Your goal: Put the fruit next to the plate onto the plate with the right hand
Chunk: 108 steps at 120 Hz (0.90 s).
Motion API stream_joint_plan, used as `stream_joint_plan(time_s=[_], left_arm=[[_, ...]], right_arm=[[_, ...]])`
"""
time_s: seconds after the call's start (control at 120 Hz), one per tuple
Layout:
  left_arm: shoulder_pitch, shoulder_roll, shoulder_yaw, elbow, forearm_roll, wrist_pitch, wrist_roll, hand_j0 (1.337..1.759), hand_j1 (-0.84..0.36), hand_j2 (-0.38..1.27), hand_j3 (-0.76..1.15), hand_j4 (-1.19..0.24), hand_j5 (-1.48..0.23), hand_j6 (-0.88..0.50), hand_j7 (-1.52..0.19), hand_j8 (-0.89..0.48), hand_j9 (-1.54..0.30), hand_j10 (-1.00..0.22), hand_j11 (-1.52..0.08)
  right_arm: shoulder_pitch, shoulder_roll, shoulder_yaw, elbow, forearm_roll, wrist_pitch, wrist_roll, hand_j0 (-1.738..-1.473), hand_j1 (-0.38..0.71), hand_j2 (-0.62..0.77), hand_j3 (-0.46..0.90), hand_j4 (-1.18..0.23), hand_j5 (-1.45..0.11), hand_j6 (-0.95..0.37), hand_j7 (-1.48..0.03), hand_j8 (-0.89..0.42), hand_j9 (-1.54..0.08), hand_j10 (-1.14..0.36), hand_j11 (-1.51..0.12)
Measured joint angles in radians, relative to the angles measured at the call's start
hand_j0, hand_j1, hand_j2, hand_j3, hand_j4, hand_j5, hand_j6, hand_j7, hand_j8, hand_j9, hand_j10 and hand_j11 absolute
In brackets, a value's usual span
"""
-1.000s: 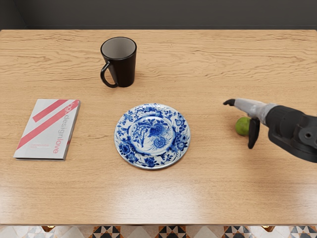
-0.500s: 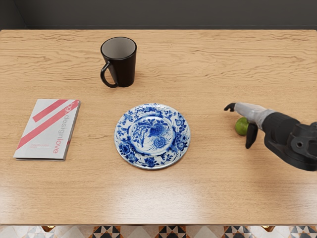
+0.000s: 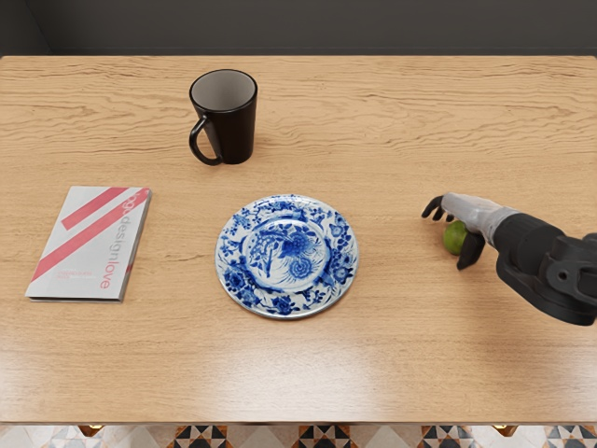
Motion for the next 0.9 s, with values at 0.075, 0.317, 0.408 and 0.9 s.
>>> stream_joint_plan(time_s=[0.075,0.317,0.408,0.9], left_arm=[[0.000,0.000,0.000,0.000,0.000,0.000,0.000,1.658,0.34,0.00,0.00,-0.01,-0.01,-0.01,-0.01,-0.01,-0.01,-0.01,-0.01],[0.000,0.000,0.000,0.000,0.000,0.000,0.000,1.658,0.34,0.00,0.00,-0.01,-0.01,-0.01,-0.01,-0.01,-0.01,-0.01,-0.01],[0.000,0.000,0.000,0.000,0.000,0.000,0.000,1.658,0.34,0.00,0.00,-0.01,-0.01,-0.01,-0.01,-0.01,-0.01,-0.01,-0.01],[0.000,0.000,0.000,0.000,0.000,0.000,0.000,1.658,0.34,0.00,0.00,-0.01,-0.01,-0.01,-0.01,-0.01,-0.01,-0.01,-0.01]], right_arm=[[-0.004,-0.001,0.000,0.000,0.000,-0.002,0.000,-1.658,0.07,-0.07,0.00,-0.36,-0.46,-0.36,-0.46,-0.36,-0.46,-0.36,-0.46],[-0.017,-0.003,0.002,0.001,0.000,-0.004,0.000,-1.658,0.13,-0.08,0.00,-0.41,-0.52,-0.41,-0.52,-0.39,-0.53,-0.41,-0.53],[-0.020,-0.004,0.004,0.001,0.001,-0.005,0.000,-1.658,0.20,-0.09,0.00,-0.47,-0.59,-0.47,-0.60,-0.43,-0.60,-0.47,-0.60],[-0.015,-0.002,0.057,-0.005,0.021,0.002,-0.001,-1.643,0.21,0.01,0.00,-0.76,-1.08,-0.67,-1.03,-0.35,-1.07,-0.40,-1.09]])
